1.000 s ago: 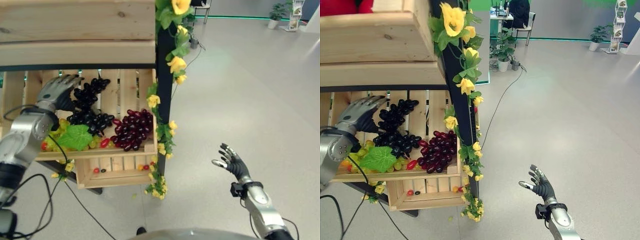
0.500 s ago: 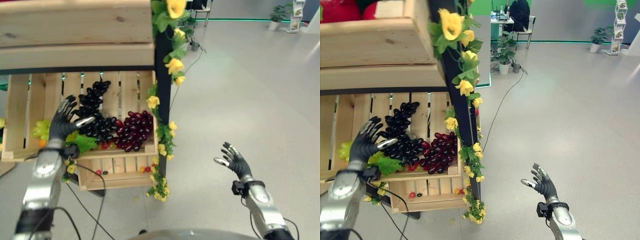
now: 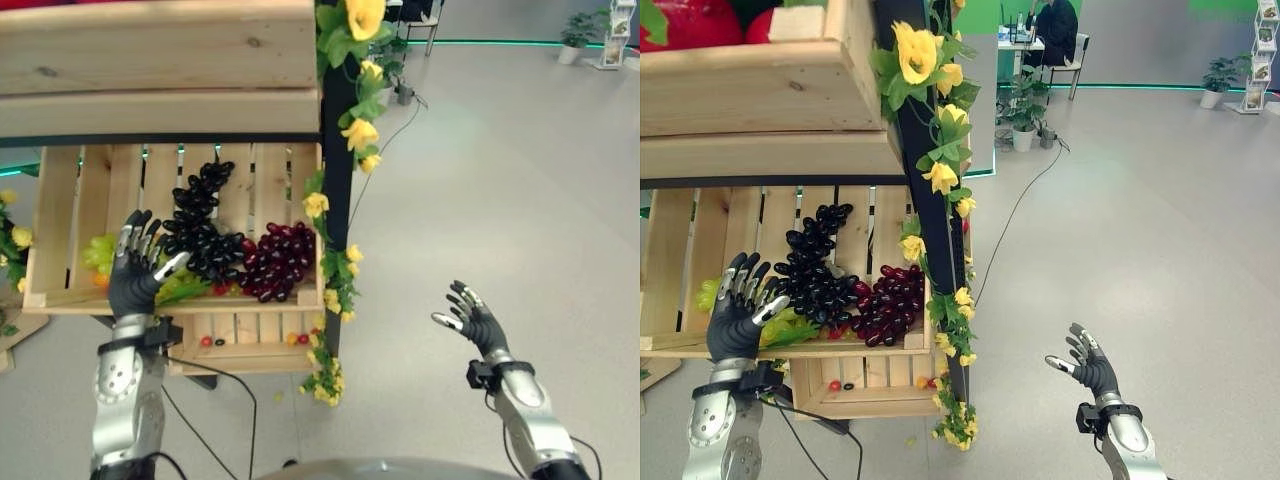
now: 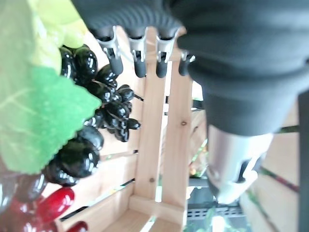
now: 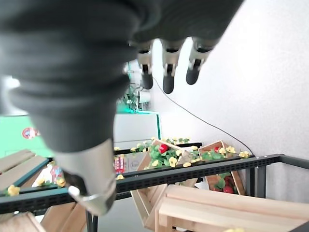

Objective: Pick up the fruits from the basket on one side to the basket on the other side

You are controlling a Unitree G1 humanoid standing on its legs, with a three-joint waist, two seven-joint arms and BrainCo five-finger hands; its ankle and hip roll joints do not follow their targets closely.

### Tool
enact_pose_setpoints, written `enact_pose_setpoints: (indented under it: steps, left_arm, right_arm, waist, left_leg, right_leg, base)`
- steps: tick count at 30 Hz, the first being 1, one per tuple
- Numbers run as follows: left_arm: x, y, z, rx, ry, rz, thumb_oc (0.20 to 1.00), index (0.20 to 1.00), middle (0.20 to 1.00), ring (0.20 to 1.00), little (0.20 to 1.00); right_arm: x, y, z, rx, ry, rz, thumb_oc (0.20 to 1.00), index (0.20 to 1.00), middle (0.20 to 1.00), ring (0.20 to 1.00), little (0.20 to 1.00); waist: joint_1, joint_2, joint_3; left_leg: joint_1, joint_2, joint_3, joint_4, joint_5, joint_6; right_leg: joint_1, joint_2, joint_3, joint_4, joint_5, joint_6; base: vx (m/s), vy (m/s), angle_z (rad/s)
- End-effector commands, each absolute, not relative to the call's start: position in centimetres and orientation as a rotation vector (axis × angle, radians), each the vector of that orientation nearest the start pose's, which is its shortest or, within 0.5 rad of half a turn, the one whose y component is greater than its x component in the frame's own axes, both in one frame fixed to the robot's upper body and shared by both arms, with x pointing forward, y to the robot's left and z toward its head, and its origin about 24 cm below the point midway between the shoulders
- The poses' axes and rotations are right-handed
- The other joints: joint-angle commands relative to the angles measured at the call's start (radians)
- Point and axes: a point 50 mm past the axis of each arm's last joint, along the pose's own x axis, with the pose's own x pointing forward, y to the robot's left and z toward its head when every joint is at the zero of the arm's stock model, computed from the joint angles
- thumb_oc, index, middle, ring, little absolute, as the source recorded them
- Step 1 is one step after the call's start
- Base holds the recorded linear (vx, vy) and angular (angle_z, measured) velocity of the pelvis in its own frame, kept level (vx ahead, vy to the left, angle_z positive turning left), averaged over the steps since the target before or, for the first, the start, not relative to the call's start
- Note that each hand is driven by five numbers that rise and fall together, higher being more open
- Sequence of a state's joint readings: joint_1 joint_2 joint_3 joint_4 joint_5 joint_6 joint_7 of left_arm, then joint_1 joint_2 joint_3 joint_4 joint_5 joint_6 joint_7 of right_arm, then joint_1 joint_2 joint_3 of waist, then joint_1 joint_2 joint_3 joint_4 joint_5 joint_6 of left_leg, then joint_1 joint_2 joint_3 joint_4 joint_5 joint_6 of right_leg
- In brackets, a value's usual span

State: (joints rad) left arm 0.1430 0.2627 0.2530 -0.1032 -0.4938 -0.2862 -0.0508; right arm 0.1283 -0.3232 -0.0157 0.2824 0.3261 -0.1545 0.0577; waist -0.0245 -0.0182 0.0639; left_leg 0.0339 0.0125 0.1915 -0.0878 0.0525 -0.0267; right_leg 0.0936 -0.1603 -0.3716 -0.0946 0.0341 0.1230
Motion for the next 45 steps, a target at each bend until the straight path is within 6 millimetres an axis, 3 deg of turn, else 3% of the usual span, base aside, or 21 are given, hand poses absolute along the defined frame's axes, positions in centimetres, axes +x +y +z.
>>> enact_pose_setpoints:
  steps: [1,25,29,30,32,33,35,36,41,45]
  left_arm:
    - [19.4,26.5,5.2,-0.175,-0.203,0.252,1.0,1.0,1.0,1.0,1.0]
    - [19.3,25.5,6.2,-0.172,-0.293,0.229,1.0,1.0,1.0,1.0,1.0]
    - [19.6,25.3,6.6,-0.156,-0.308,0.208,1.0,1.0,1.0,1.0,1.0]
    - [20.3,24.9,7.1,-0.15,-0.324,0.175,1.0,1.0,1.0,1.0,1.0]
    - [21.1,24.2,7.8,-0.146,-0.357,0.14,1.0,1.0,1.0,1.0,1.0]
    - [21.5,24.0,8.2,-0.147,-0.374,0.134,1.0,1.0,1.0,1.0,1.0]
    - [21.7,24.1,8.4,-0.146,-0.386,0.135,1.0,1.0,1.0,1.0,1.0]
    - [21.6,24.0,8.3,-0.137,-0.378,0.129,1.0,1.0,1.0,1.0,1.0]
    - [20.1,25.1,7.9,-0.121,-0.356,0.156,1.0,1.0,1.0,1.0,1.0]
    - [19.5,25.7,8.0,-0.072,-0.346,0.157,1.0,1.0,1.0,1.0,1.0]
  right_arm:
    - [23.3,-24.2,1.9,0.05,-0.008,-0.126,1.0,1.0,1.0,1.0,1.0]
    - [23.0,-25.4,2.9,0.048,-0.068,-0.206,1.0,1.0,1.0,1.0,1.0]
    - [23.1,-25.9,4.1,0.025,-0.11,-0.208,1.0,1.0,1.0,1.0,1.0]
    - [22.7,-26.6,4.7,0.01,-0.139,-0.238,1.0,1.0,1.0,1.0,1.0]
    - [22.5,-27.5,5.7,-0.028,-0.176,-0.259,1.0,1.0,1.0,1.0,1.0]
    - [22.7,-27.7,6.5,-0.05,-0.202,-0.255,1.0,1.0,1.0,1.0,1.0]
    - [22.9,-27.8,7.1,-0.061,-0.224,-0.252,1.0,1.0,1.0,1.0,1.0]
    - [23.1,-27.7,7.0,-0.055,-0.223,-0.25,1.0,1.0,1.0,1.0,1.0]
    - [23.1,-27.1,6.6,-0.048,-0.201,-0.206,1.0,1.0,1.0,1.0,1.0]
    - [22.9,-27.1,6.4,-0.026,-0.193,-0.204,1.0,1.0,1.0,1.0,1.0]
  waist:
    - [0.028,-0.054,0.035]
    - [0.053,-0.034,0.055]
    - [0.07,-0.014,0.095]
    - [0.084,0.009,0.122]
    - [0.08,0.027,0.152]
    - [0.075,0.029,0.162]
    - [0.062,0.026,0.165]
    - [0.04,0.024,0.15]
    - [0.031,0.044,0.152]
    - [0.03,0.04,0.164]
  left_leg:
    - [0.014,-0.011,-0.043,0.068,-0.095,-0.005]
    - [0.003,0.004,-0.107,0.108,-0.102,-0.024]
    - [-0.036,0.019,-0.155,0.091,-0.054,-0.052]
    - [-0.082,0.03,-0.216,0.054,0.012,-0.088]
    - [-0.136,0.046,-0.308,0.027,0.051,-0.125]
    - [-0.15,0.041,-0.355,0.041,0.039,-0.129]
    - [-0.15,0.038,-0.373,0.069,0.005,-0.126]
    - [-0.107,0.076,-0.346,0.099,-0.044,-0.12]
    - [0.017,0.122,-0.418,0.226,-0.103,-0.121]
    - [0.037,0.137,-0.395,0.213,-0.152,-0.103]
  right_leg:
    - [-0.025,-0.039,-0.057,0.025,0.044,0.03]
    - [0.011,-0.062,-0.108,0.055,0.013,0.022]
    - [-0.008,-0.057,-0.138,0.083,-0.01,0.007]
    - [-0.026,-0.059,-0.195,0.103,-0.024,0.002]
    - [-0.059,-0.078,-0.229,0.147,-0.063,0.01]
    - [-0.09,-0.101,-0.234,0.178,-0.065,0.012]
    - [-0.122,-0.13,-0.234,0.211,-0.065,0.016]
    - [-0.149,-0.15,-0.238,0.225,-0.056,0.019]
    - [-0.218,-0.16,-0.193,0.294,-0.058,-0.006]
    - [-0.268,-0.174,-0.167,0.326,-0.047,0.006]
  base:
    - [0.0,-0.026,0.1]
    - [0.0,-0.035,0.12]
    - [-0.15,-0.105,0.2]
    - [-0.17,-0.123,0.55]
    - [-0.21,-0.08,0.9]
    - [-0.17,0.062,1.13]
    - [-0.08,0.082,0.82]
    - [-0.05,0.053,0.29]
    - [-0.06,0.112,0.06]
    - [-0.08,0.182,-0.05]
